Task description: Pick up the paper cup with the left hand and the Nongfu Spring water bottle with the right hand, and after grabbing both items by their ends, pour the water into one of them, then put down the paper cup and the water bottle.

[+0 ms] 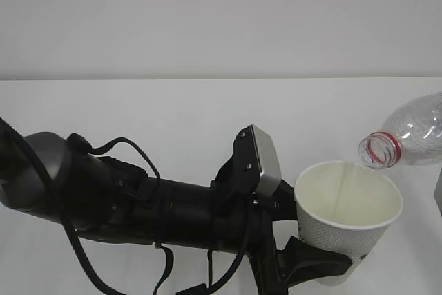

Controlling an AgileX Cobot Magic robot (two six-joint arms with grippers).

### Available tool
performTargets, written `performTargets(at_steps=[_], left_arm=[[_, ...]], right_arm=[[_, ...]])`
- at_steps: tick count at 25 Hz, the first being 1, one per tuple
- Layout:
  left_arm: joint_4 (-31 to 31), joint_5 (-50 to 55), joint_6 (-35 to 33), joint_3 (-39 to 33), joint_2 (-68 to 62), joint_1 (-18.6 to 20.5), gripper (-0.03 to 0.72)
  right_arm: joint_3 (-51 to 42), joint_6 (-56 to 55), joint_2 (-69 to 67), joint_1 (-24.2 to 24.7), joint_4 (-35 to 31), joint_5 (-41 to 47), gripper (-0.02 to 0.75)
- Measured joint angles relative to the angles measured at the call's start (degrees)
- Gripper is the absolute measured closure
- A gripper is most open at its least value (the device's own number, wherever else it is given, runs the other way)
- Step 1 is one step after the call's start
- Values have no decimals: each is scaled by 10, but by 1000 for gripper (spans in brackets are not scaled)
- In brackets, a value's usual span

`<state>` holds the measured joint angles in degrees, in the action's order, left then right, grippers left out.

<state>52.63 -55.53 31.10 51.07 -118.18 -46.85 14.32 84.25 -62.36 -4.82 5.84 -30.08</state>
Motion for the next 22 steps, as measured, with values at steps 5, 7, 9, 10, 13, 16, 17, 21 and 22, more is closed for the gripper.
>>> performTargets(at_steps=[5,7,9,10,13,16,17,21,22], left_arm=[[0,-6,0,0,0,0,171],[0,-6,0,0,0,0,171],[0,-6,0,0,0,0,171],[0,-6,0,0,0,0,171],[0,-7,0,0,0,0,171],[0,-7,0,0,0,0,172],[0,-7,0,0,0,0,172],[0,-9,0,0,0,0,172],[0,-10,0,0,0,0,172]], right_arm=[[0,1,0,0,-5,0,253],[0,2,0,0,-5,0,253],[0,4,0,0,-6,0,253],[0,5,0,0,-6,0,253],[0,8,0,0,-8,0,253],[0,10,0,0,-8,0,253],[0,10,0,0,-8,0,253],[0,11,0,0,-8,0,253],[0,11,0,0,-8,0,253]])
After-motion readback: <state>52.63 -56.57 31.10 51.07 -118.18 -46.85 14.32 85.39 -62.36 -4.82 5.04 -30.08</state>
